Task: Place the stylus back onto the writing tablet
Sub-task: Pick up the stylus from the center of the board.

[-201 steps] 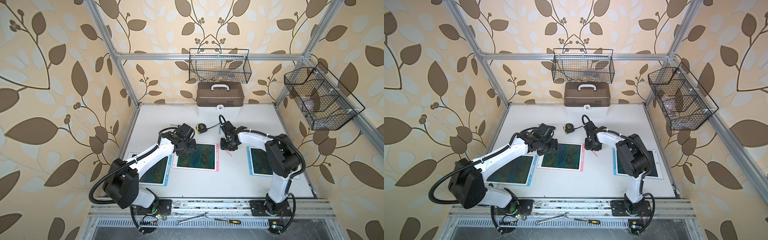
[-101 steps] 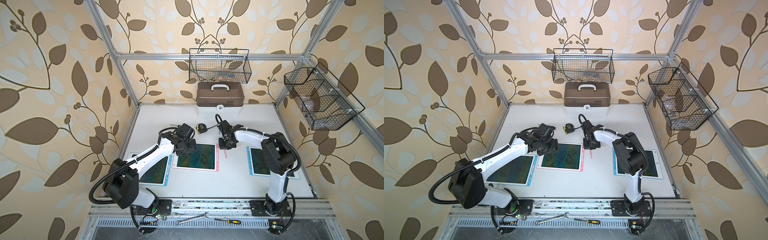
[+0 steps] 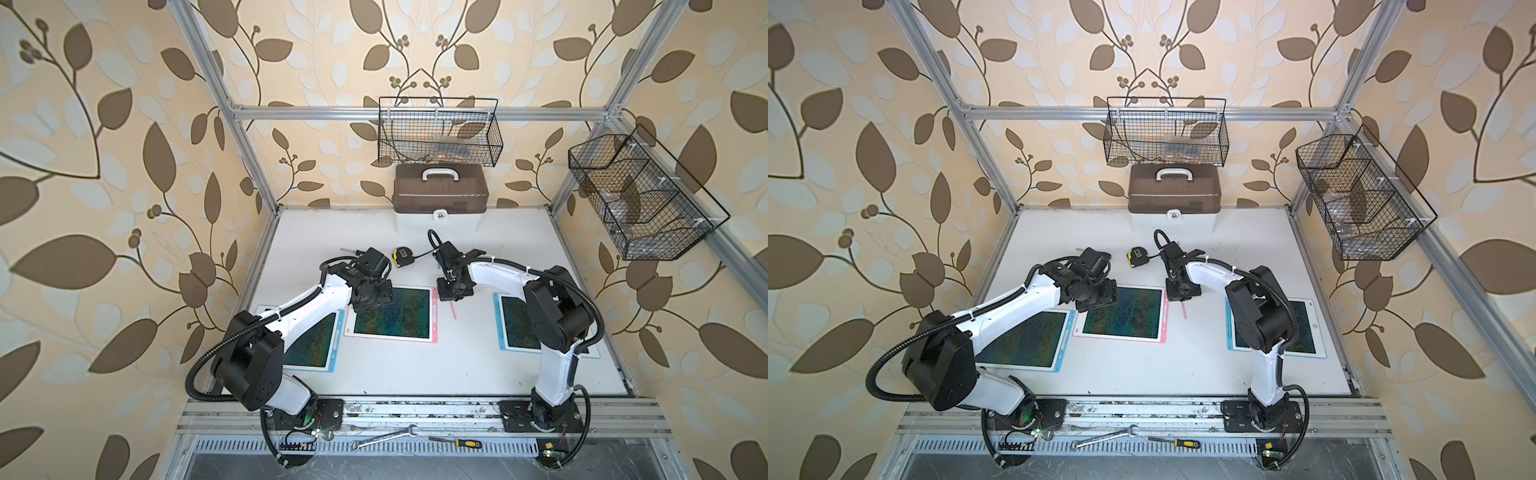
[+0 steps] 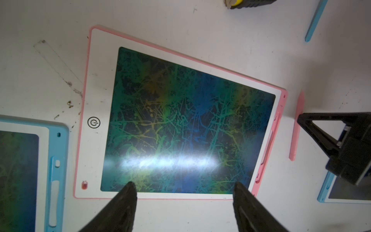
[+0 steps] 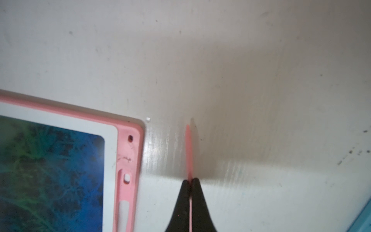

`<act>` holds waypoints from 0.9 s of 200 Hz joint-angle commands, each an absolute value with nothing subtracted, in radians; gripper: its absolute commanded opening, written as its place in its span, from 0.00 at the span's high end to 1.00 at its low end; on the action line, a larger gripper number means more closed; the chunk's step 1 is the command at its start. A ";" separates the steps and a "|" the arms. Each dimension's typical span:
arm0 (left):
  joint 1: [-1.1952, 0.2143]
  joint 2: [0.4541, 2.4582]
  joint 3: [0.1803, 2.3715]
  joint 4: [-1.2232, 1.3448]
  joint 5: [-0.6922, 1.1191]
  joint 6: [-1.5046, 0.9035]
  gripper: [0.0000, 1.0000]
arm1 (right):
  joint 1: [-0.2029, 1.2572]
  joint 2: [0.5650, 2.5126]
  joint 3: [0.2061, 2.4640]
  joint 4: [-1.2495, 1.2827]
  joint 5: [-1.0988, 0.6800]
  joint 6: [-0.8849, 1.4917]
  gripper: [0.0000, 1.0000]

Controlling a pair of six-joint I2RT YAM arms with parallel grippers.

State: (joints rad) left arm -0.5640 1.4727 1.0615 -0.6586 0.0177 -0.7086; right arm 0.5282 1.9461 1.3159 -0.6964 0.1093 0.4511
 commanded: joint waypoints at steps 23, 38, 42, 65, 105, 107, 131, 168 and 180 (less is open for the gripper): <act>-0.572 1.466 1.072 -0.664 0.005 -0.699 0.24 | 0.550 1.988 1.314 -0.765 0.088 0.437 0.98; -0.572 1.462 1.067 -0.661 0.004 -0.701 0.24 | 0.559 2.000 1.318 -0.767 0.078 0.434 0.98; -0.574 1.463 1.067 -0.661 0.004 -0.702 0.24 | 0.561 2.002 1.319 -0.768 0.076 0.434 0.99; -0.572 1.463 1.063 -0.660 0.007 -0.703 0.24 | 0.568 2.008 1.310 -0.762 0.071 0.439 0.98; -0.574 1.457 1.058 -0.660 0.004 -0.707 0.24 | 0.565 2.010 1.310 -0.765 0.081 0.446 0.90; -0.573 1.457 1.058 -0.660 0.004 -0.707 0.24 | 0.566 2.011 1.310 -0.765 0.082 0.446 0.89; -0.573 1.454 1.056 -0.658 0.003 -0.709 0.24 | 0.566 2.013 1.311 -0.768 0.085 0.442 0.86; -0.572 1.451 1.052 -0.653 0.003 -0.711 0.24 | 0.565 2.014 1.310 -0.774 0.094 0.436 0.88; -0.572 1.450 1.052 -0.653 0.002 -0.712 0.24 | 0.565 2.014 1.310 -0.775 0.094 0.436 0.90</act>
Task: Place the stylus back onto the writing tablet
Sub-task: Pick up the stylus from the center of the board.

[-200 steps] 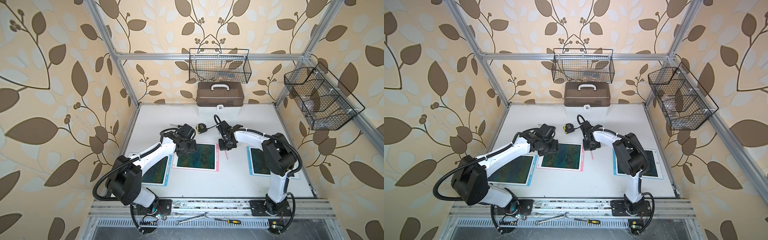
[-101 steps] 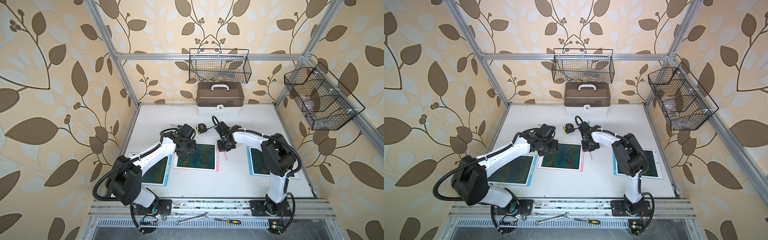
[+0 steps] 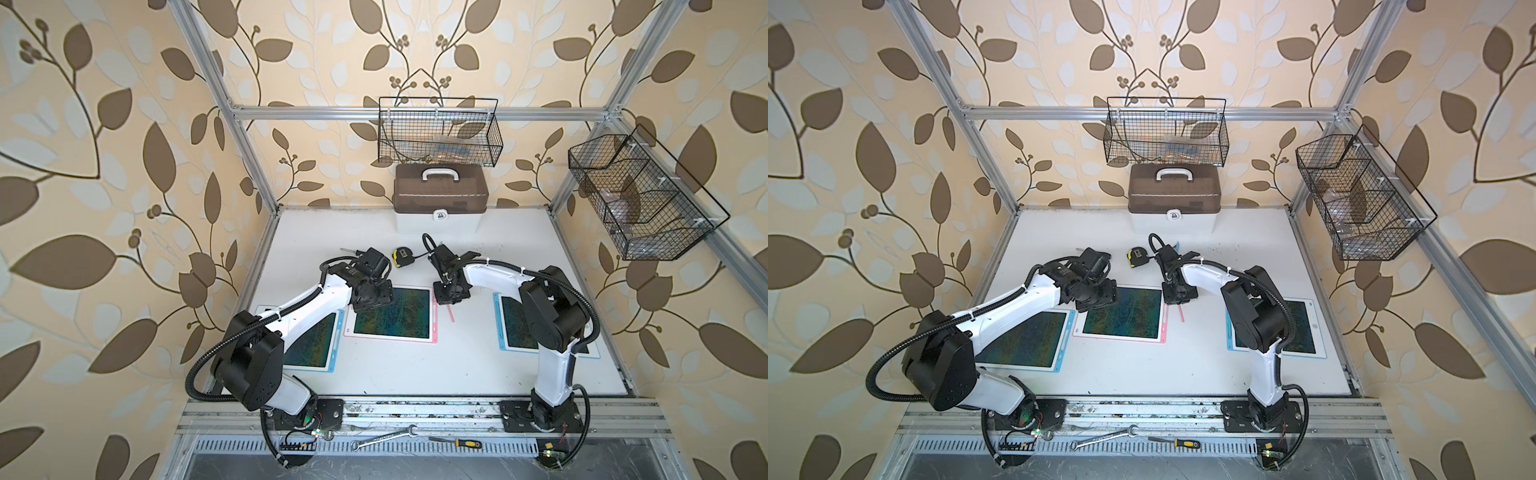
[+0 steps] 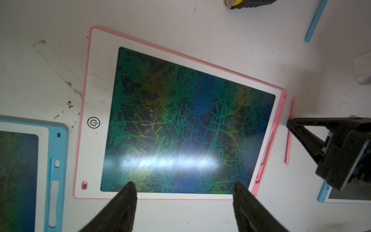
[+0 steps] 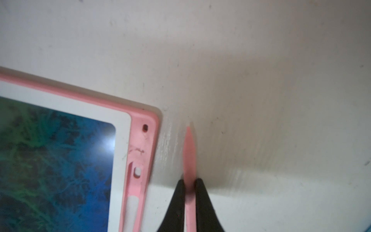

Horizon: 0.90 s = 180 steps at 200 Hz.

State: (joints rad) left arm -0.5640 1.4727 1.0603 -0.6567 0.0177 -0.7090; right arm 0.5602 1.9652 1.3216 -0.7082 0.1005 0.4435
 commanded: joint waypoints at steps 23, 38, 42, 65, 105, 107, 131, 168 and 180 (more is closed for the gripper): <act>-0.572 1.450 1.049 -0.651 0.003 -0.712 0.24 | 0.560 2.004 1.307 -0.776 0.089 0.438 0.95; -0.573 1.449 1.047 -0.649 0.004 -0.712 0.24 | 0.556 1.995 1.305 -0.776 0.084 0.443 0.97; -0.573 1.450 1.046 -0.648 0.004 -0.712 0.24 | 0.555 1.993 1.305 -0.775 0.084 0.443 0.97; -0.572 1.452 1.046 -0.641 0.007 -0.710 0.24 | 0.551 1.989 1.305 -0.776 0.082 0.443 1.00; -0.573 1.457 1.052 -0.641 0.007 -0.706 0.24 | 0.549 1.982 1.309 -0.778 0.079 0.446 1.00; -0.572 1.457 1.054 -0.641 0.008 -0.706 0.24 | 0.549 1.981 1.310 -0.779 0.080 0.446 1.00; -0.573 1.459 1.057 -0.641 0.006 -0.702 0.24 | 0.548 1.961 1.317 -0.781 0.078 0.452 1.00; -0.573 1.466 1.061 -0.641 0.009 -0.699 0.24 | 0.551 1.943 1.334 -0.787 0.068 0.458 1.00; -0.572 1.469 1.064 -0.640 0.009 -0.699 0.24 | 0.552 1.941 1.334 -0.788 0.067 0.459 1.00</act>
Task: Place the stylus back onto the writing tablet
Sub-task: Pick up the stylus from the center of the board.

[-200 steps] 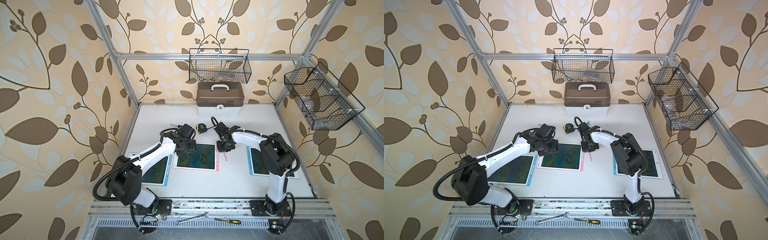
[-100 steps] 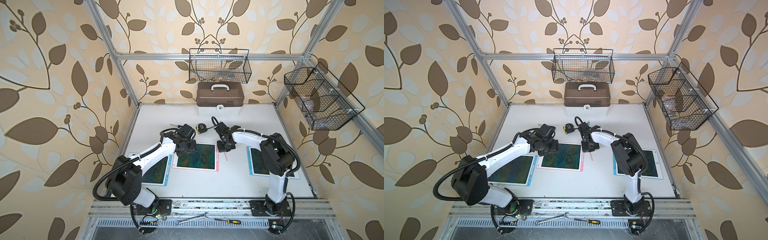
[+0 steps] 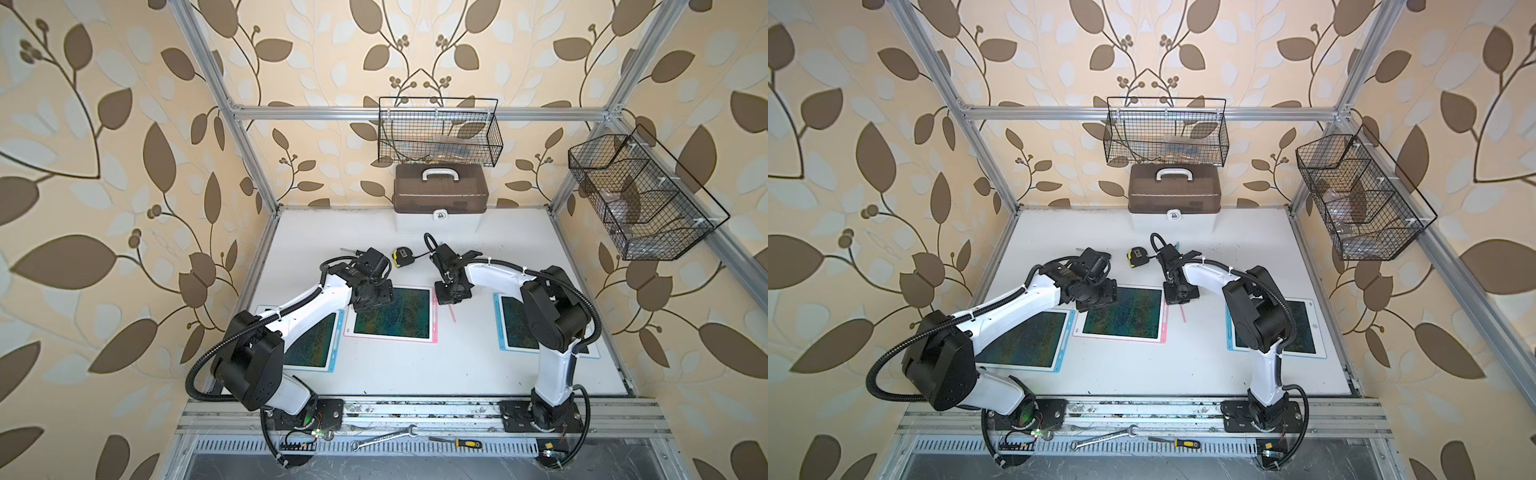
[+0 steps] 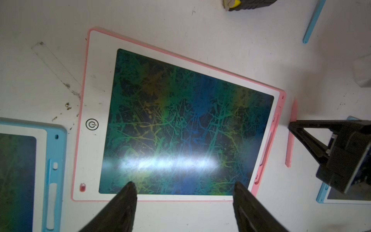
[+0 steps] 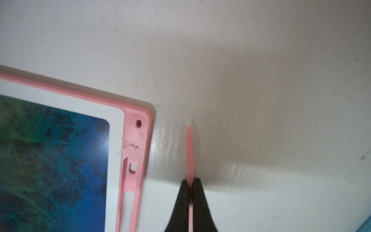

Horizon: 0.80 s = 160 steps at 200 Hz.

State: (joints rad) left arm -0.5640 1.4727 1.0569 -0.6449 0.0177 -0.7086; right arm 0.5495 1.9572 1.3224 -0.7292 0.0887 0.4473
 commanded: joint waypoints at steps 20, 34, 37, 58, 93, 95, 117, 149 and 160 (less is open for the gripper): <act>-0.574 1.472 1.068 -0.640 0.009 -0.696 0.24 | 0.555 1.934 1.331 -0.788 0.066 0.463 1.00; -0.572 1.473 1.069 -0.640 0.009 -0.696 0.24 | 0.558 1.930 1.328 -0.788 0.066 0.466 1.00; -0.572 1.474 1.068 -0.640 0.009 -0.695 0.24 | 0.559 1.928 1.327 -0.788 0.066 0.466 1.00; -0.573 1.476 1.069 -0.640 0.010 -0.693 0.24 | 0.562 1.916 1.321 -0.785 0.060 0.477 1.00; -0.572 1.480 1.073 -0.640 0.012 -0.691 0.24 | 0.574 1.883 1.302 -0.774 0.046 0.502 1.00; -0.572 1.480 1.072 -0.640 0.012 -0.690 0.24 | 0.574 1.882 1.300 -0.772 0.045 0.505 1.00; -0.573 1.480 1.074 -0.640 0.013 -0.688 0.24 | 0.574 1.851 1.275 -0.750 0.020 0.534 1.00; -0.571 1.484 1.078 -0.641 0.014 -0.686 0.24 | 0.577 1.819 1.246 -0.692 -0.056 0.583 1.00; -0.571 1.485 1.079 -0.641 0.014 -0.686 0.24 | 0.577 1.813 1.209 -0.667 -0.081 0.601 1.00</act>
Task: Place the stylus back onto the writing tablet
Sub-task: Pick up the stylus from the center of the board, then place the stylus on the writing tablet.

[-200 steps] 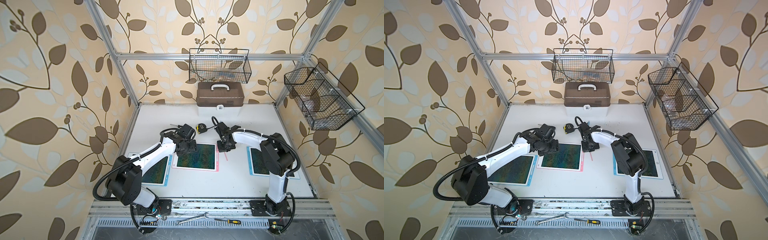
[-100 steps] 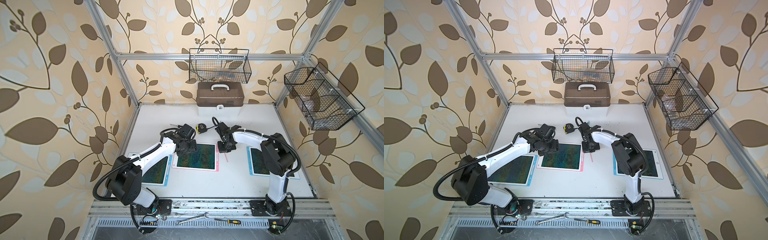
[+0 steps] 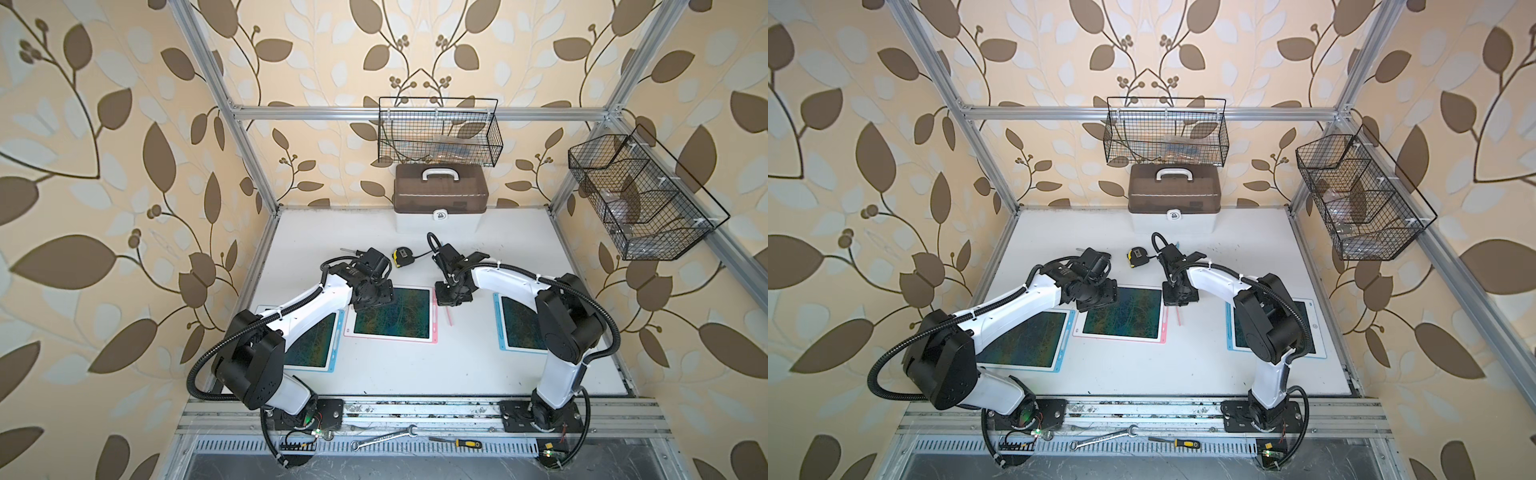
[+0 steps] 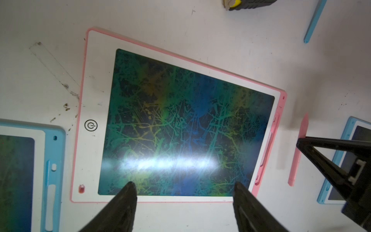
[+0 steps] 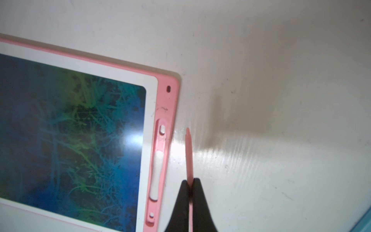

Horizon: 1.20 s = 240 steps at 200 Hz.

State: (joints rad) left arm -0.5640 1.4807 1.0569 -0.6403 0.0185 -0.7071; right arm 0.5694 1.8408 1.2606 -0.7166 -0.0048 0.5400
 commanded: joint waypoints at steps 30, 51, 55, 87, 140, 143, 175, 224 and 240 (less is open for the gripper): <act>-0.572 1.483 1.080 -0.641 0.015 -0.687 0.24 | 0.578 1.812 1.160 -0.592 -0.159 0.645 1.00; -0.571 1.480 1.076 -0.643 0.015 -0.686 0.24 | 0.581 1.812 1.143 -0.566 -0.174 0.662 1.00; -0.571 1.478 1.076 -0.643 0.016 -0.687 0.24 | 0.581 1.812 1.141 -0.562 -0.176 0.665 1.00; -0.571 1.474 1.068 -0.646 0.015 -0.687 0.24 | 0.592 1.807 1.147 -0.551 -0.183 0.681 1.00; -0.571 1.470 1.064 -0.643 0.015 -0.690 0.24 | 0.593 1.822 1.155 -0.540 -0.179 0.686 1.00; -0.571 1.470 1.063 -0.643 0.015 -0.692 0.24 | 0.593 1.821 1.155 -0.537 -0.180 0.687 1.00; -0.572 1.463 1.058 -0.643 0.015 -0.696 0.24 | 0.590 1.819 1.148 -0.511 -0.185 0.705 1.00; -0.572 1.450 1.047 -0.644 0.012 -0.699 0.24 | 0.581 1.818 1.124 -0.479 -0.193 0.733 1.00; -0.571 1.448 1.046 -0.647 0.012 -0.701 0.24 | 0.580 1.813 1.121 -0.482 -0.180 0.733 1.00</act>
